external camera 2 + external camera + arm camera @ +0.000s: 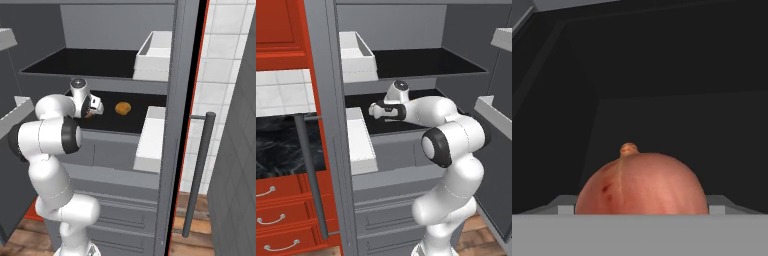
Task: Gather the onion and potato from the fridge and place them on a tray on the dining counter. Then gather the steak and fish from the fridge and place them on the other tray.
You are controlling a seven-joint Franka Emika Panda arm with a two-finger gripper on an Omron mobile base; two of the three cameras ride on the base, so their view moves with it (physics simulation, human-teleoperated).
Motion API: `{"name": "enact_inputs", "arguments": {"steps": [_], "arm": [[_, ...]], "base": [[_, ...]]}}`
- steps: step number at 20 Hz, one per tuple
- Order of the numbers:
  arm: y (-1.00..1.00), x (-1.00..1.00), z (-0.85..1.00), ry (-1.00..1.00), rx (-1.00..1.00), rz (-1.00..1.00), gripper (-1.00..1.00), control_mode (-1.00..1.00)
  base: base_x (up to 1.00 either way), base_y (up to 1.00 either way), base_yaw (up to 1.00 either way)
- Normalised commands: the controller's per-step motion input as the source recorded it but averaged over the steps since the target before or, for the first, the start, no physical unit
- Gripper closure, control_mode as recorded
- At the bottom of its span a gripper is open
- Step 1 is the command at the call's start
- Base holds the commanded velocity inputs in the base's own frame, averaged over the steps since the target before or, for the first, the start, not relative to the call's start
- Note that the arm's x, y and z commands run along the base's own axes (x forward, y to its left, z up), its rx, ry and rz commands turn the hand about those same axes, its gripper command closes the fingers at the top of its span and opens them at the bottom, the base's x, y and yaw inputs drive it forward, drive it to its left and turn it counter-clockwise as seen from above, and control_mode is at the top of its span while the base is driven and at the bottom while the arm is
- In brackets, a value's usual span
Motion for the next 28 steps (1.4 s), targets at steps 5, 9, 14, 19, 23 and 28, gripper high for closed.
{"name": "enact_inputs", "arguments": {"steps": [5, 9, 14, 19, 23, 28], "arm": [[0.00, 0.00, 0.00, 0.00, 0.00, 0.00, 1.00, -1.00], [0.00, 0.00, 0.00, 0.00, 0.00, 0.00, 1.00, -1.00], [0.00, -0.44, 0.00, -0.11, 0.00, 0.00, 1.00, -1.00], [0.00, -0.69, 0.00, -0.05, 0.00, 0.00, 1.00, -1.00], [-0.02, -0.70, 0.17, 0.00, 0.00, 0.00, 1.00, -1.00], [-0.16, -0.85, 0.41, 0.00, 0.00, 0.00, 1.00, -1.00]], "base": [[0.00, 0.00, 0.00], [0.00, 0.00, 0.00], [0.00, 0.00, 0.00], [0.00, 0.00, 0.00], [0.00, 0.00, 0.00], [0.00, 0.00, 0.00]]}}
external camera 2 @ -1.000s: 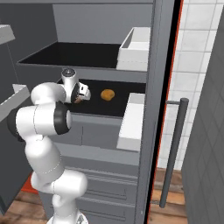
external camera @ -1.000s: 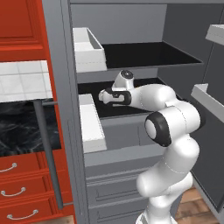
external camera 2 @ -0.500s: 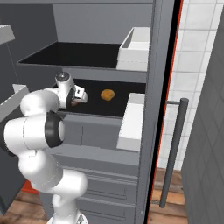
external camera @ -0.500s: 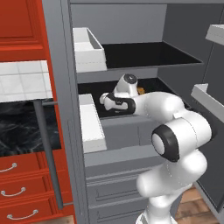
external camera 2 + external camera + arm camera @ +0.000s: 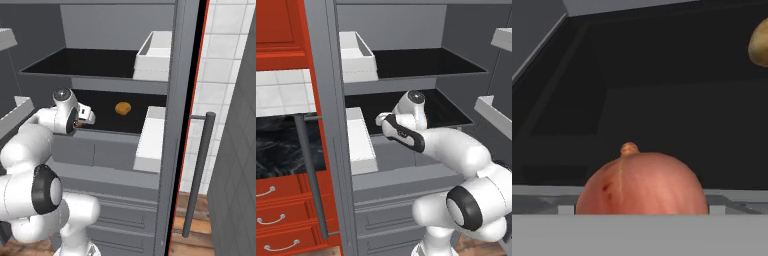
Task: Gather the onion and potato from the fridge and place them on a tray on the dining counter. Then gather the steak and fish from the fridge and place them on the other tray.
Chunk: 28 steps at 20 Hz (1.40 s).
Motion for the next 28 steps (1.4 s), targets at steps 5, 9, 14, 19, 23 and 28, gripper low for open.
{"name": "enact_inputs", "arguments": {"steps": [5, 9, 14, 19, 23, 28], "arm": [[-0.21, -0.83, 0.52, 0.04, -0.04, 0.00, 1.00, -1.00], [-0.25, -0.82, 0.62, 0.04, -0.07, 0.00, 1.00, -1.00], [-0.33, -0.92, 0.65, 0.01, -0.06, 0.00, 1.00, -1.00], [-0.32, -0.95, 0.60, 0.00, 0.00, 0.00, 1.00, -1.00], [-0.22, -0.74, 0.77, 0.00, 0.00, 0.00, 1.00, -1.00], [-0.13, -0.56, 0.65, 0.00, 0.00, 0.00, 1.00, -1.00]], "base": [[0.00, 0.00, 0.00], [0.00, 0.00, 0.00], [0.00, 0.00, 0.00], [0.00, 0.00, 0.00], [0.00, 0.00, 0.00], [0.00, 0.00, 0.00]]}}
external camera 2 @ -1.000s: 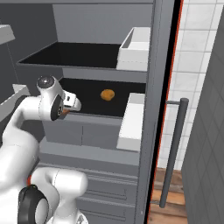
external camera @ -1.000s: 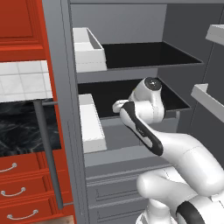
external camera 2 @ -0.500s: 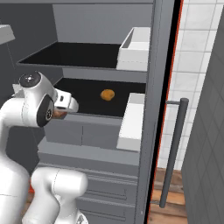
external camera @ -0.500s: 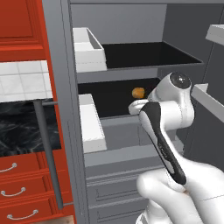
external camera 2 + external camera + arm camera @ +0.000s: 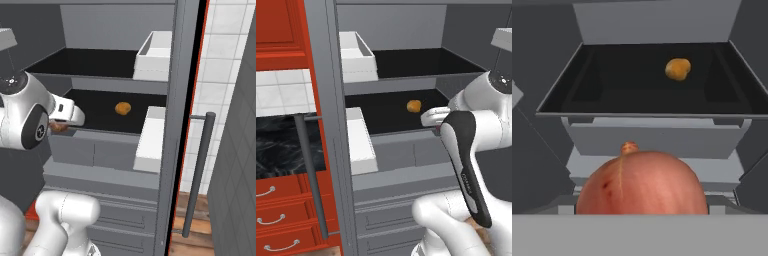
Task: Gather the onion and potato from the fridge and place them on a tray on the dining counter. Then gather the steak and fish from the fridge and place them on the other tray.
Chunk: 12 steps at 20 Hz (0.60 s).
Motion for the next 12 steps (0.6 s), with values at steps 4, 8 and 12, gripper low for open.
{"name": "enact_inputs", "arguments": {"steps": [4, 8, 12], "arm": [[-0.11, -0.61, 0.28, 0.00, -0.01, -0.02, 1.00, -1.00], [-0.11, -0.33, 0.06, 0.00, -0.04, -0.05, 1.00, -1.00], [-0.09, -0.09, 0.00, 0.00, -0.07, -0.03, 1.00, -1.00]], "base": [[0.00, 0.00, 0.00], [0.00, 0.00, 0.00], [0.00, 0.00, 0.00]]}}
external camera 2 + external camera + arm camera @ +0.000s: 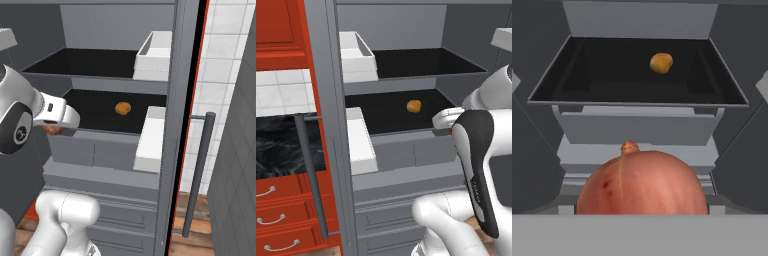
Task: Gather the onion and potato from the fridge and place them on a tray on the dining counter. Then gather the steak and fish from the fridge and place them on the other tray.
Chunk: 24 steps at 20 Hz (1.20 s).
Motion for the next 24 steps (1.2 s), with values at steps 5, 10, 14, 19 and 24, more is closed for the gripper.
{"name": "enact_inputs", "arguments": {"steps": [5, 10, 14, 19, 24], "arm": [[-0.02, -0.19, -0.05, -0.03, -0.03, 0.00, 1.00, -1.00], [0.00, -0.23, 0.00, -0.09, 0.00, 0.00, 1.00, -1.00], [0.00, -0.11, 0.00, -0.08, 0.00, 0.00, 1.00, -1.00], [0.00, 0.00, 0.00, 0.00, 0.00, 0.00, 1.00, -1.00], [0.00, 0.00, 0.00, 0.00, 0.00, 0.00, 1.00, 1.00]], "base": [[0.00, 0.00, 0.00], [0.00, 0.00, 0.00], [0.00, 0.00, 0.00], [0.00, 0.00, 0.00], [-0.50, 0.00, 0.00]]}}
